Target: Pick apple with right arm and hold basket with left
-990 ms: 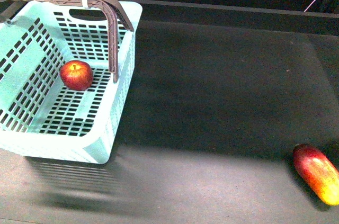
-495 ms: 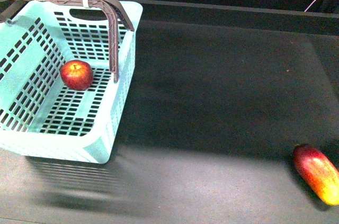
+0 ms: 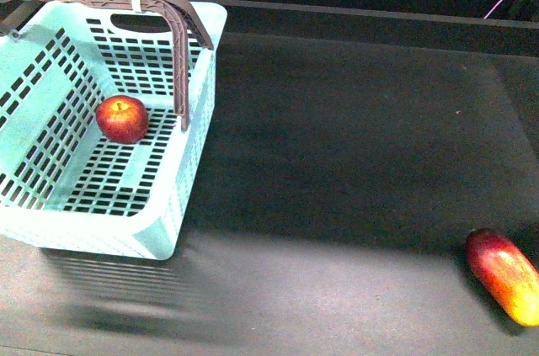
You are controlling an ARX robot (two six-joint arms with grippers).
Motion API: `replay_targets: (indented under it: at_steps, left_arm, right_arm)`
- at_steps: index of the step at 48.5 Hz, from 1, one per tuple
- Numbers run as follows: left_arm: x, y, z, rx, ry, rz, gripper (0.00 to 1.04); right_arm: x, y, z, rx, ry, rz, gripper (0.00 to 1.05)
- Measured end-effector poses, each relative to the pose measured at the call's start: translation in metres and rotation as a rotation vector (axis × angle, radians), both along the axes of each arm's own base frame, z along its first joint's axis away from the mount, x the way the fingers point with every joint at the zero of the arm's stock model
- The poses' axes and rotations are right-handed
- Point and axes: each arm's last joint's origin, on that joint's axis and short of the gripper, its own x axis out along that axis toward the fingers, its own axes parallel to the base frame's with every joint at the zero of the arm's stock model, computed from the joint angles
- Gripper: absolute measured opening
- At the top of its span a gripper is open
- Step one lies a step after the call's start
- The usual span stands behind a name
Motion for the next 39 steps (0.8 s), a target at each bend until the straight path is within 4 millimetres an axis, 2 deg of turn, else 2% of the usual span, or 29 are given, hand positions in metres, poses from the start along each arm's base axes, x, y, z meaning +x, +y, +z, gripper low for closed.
replay_targets:
  at_steps: [7,11,18,23,39]
  left_arm:
    - [0.0,0.0,-0.0001,0.0,0.0,0.0,0.32]
    - [0.0,0.0,-0.0001,0.0,0.0,0.0,0.51]
    - [0.0,0.0,-0.0001,0.0,0.0,0.0,0.74]
    - [0.0,0.0,-0.0001,0.0,0.0,0.0,0.99]
    - [0.0,0.0,-0.0001,0.002,0.0,0.0,0.98]
  right_arm:
    - [0.0,0.0,0.0,0.0,0.0,0.0,0.96]
    - [0.0,0.0,0.0,0.0,0.0,0.0,0.96]
    - [0.0,0.0,0.0,0.0,0.0,0.0,0.96]
    - [0.0,0.0,0.0,0.0,0.0,0.0,0.96]
    - [0.0,0.0,0.0,0.0,0.0,0.0,0.96]
